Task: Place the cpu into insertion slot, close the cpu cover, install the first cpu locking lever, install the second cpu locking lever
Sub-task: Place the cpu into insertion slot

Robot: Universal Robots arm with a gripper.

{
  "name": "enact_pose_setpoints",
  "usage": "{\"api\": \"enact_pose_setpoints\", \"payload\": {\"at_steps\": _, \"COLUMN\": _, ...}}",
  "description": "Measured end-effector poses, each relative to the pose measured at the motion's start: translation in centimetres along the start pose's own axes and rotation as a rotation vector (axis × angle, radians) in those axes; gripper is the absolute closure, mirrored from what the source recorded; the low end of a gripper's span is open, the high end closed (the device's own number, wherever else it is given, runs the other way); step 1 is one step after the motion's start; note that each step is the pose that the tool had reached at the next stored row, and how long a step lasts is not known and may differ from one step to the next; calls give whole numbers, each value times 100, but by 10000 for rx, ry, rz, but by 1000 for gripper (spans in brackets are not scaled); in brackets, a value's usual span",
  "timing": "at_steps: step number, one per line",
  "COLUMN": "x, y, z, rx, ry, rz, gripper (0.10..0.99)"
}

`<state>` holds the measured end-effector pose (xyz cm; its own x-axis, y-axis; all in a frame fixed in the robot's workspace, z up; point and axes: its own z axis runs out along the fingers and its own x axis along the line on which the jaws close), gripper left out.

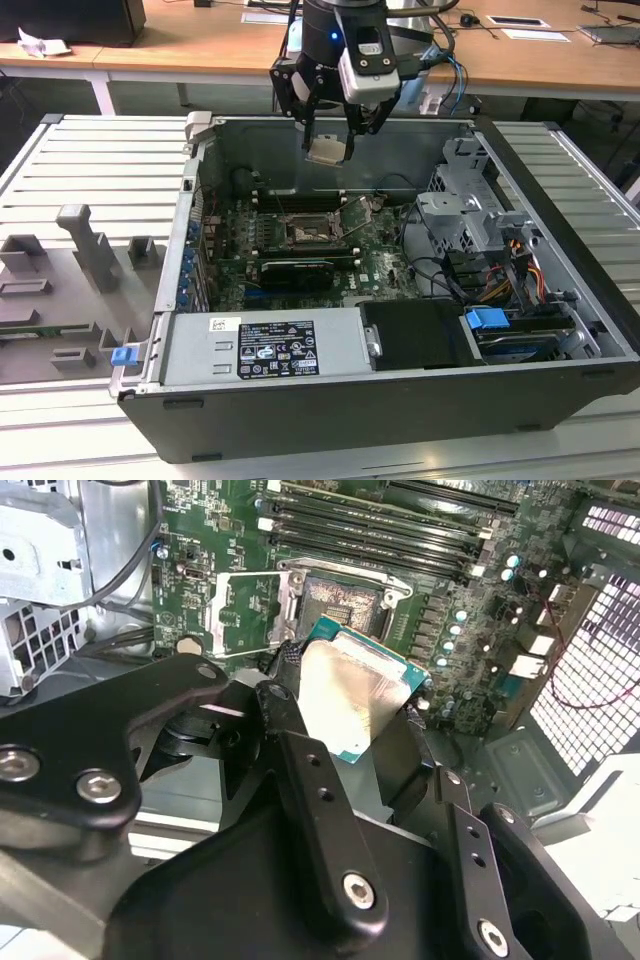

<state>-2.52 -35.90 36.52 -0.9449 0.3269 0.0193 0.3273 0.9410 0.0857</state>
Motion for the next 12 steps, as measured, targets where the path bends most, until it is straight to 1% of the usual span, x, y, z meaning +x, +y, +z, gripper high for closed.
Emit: {"api": "enact_pose_setpoints", "payload": {"at_steps": 12, "x": 0, "y": -1, "z": 16, "rx": -10, "ry": -41, "rz": 476, "gripper": 557}}
